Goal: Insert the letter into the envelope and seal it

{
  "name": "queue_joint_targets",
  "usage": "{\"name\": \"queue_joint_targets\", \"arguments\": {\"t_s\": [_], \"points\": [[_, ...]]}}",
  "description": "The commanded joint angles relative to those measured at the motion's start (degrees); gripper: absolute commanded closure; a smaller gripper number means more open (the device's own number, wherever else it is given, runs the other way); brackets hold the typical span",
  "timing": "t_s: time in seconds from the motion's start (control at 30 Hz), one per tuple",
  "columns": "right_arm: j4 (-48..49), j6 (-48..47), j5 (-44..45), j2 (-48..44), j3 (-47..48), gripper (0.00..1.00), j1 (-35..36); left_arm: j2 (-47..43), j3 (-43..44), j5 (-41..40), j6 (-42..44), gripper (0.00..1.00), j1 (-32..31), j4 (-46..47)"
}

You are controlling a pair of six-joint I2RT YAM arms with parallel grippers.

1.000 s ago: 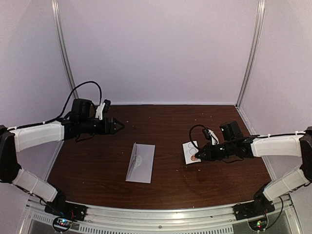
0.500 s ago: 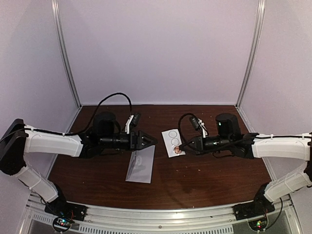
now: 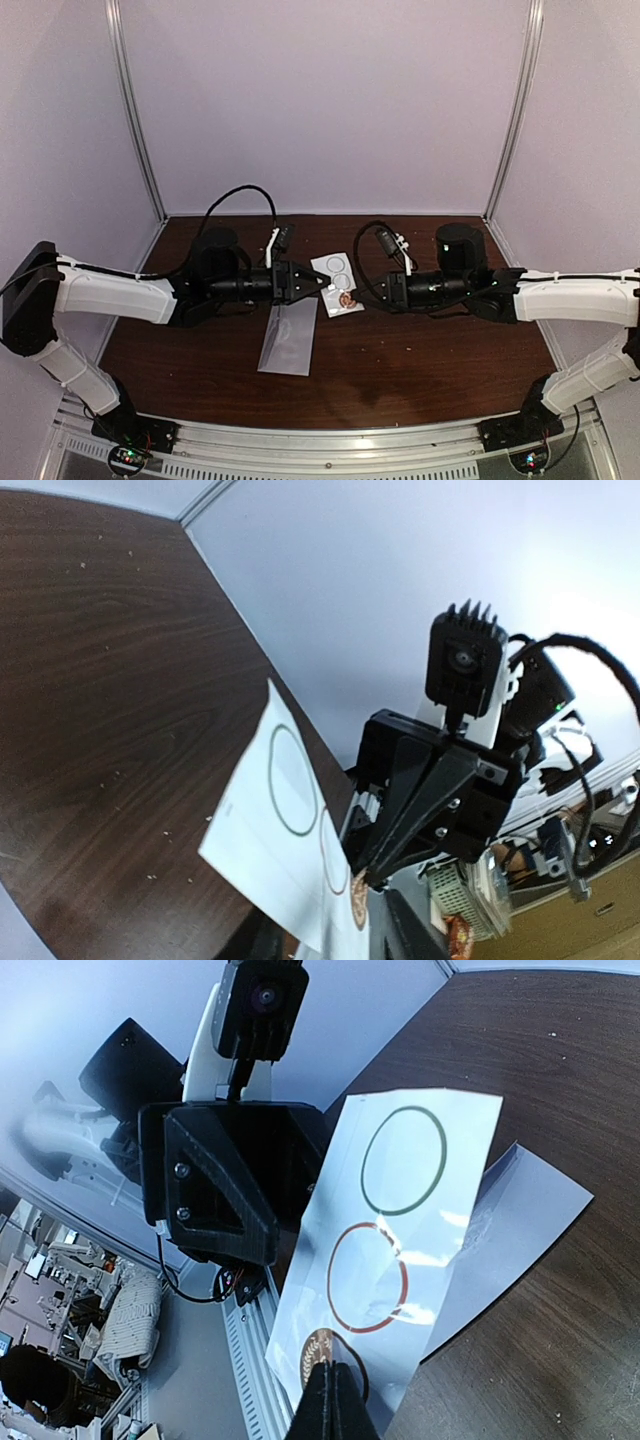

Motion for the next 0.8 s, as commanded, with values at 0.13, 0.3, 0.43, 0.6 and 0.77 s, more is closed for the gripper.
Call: {"name": "queue_joint_targets", "arguments": {"t_s": [0.13, 0.3, 0.43, 0.6, 0.77], "points": [[1.52, -0.89, -0.24, 1.15, 1.28, 1.00, 0.56, 1.14, -0.90, 0.54, -2.56, 0.98, -0.10, 6.28], [1.48, -0.95, -0.15, 1.13, 1.19, 1.00, 0.56, 1.19, -1.22, 0.11, -2.56, 1.00, -0.10, 6.29], [1.52, -0.98, -0.09, 0.62, 1.20, 1.00, 0.57, 0.85, -1.40, -1.04, -2.30, 1.00, -0.10, 5.66], [1.41, -0.89, 0.02, 0.14, 1.10, 1.00, 0.62, 0.34, -0.64, -2.60, -0.49, 1.00, -0.09, 2.18], [1.58, -0.91, -0.13, 0.12, 1.12, 1.00, 0.63, -0.54, -0.25, -4.05, 0.76, 1.00, -0.10, -0.67]]}}
